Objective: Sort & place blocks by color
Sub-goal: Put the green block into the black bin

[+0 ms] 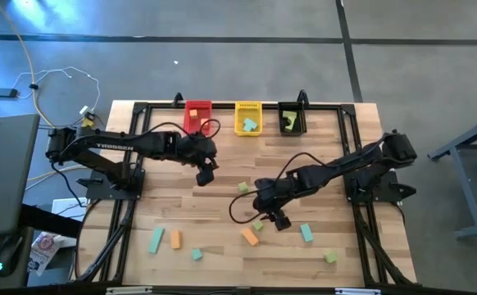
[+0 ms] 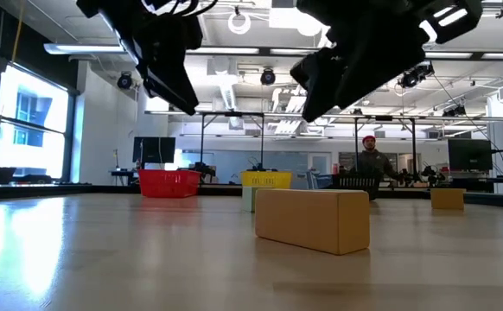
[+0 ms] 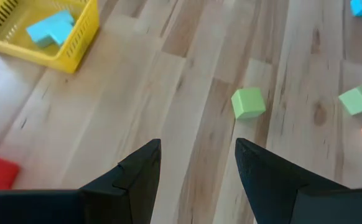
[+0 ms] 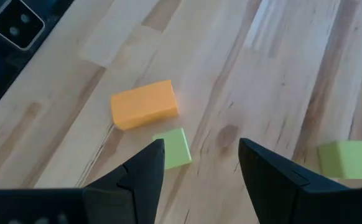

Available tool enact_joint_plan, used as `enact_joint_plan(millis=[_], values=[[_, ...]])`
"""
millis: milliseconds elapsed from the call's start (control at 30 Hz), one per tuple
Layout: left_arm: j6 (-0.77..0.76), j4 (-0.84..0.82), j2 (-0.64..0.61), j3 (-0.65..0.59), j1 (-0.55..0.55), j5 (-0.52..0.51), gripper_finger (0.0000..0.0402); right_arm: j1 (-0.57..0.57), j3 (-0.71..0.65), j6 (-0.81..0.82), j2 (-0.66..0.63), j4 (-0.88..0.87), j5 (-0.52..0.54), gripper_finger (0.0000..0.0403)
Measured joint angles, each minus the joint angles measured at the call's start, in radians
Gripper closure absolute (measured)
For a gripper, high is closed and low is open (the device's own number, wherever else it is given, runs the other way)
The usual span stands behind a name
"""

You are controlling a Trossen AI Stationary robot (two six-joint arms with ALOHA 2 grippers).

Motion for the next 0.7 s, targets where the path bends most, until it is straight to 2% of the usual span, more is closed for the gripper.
enact_joint_plan(millis=[700], values=[[-0.051,0.021,0.005,0.0,-0.018,-0.019,0.021,0.025,0.0,-0.047,0.126,0.051,-0.041,0.021]])
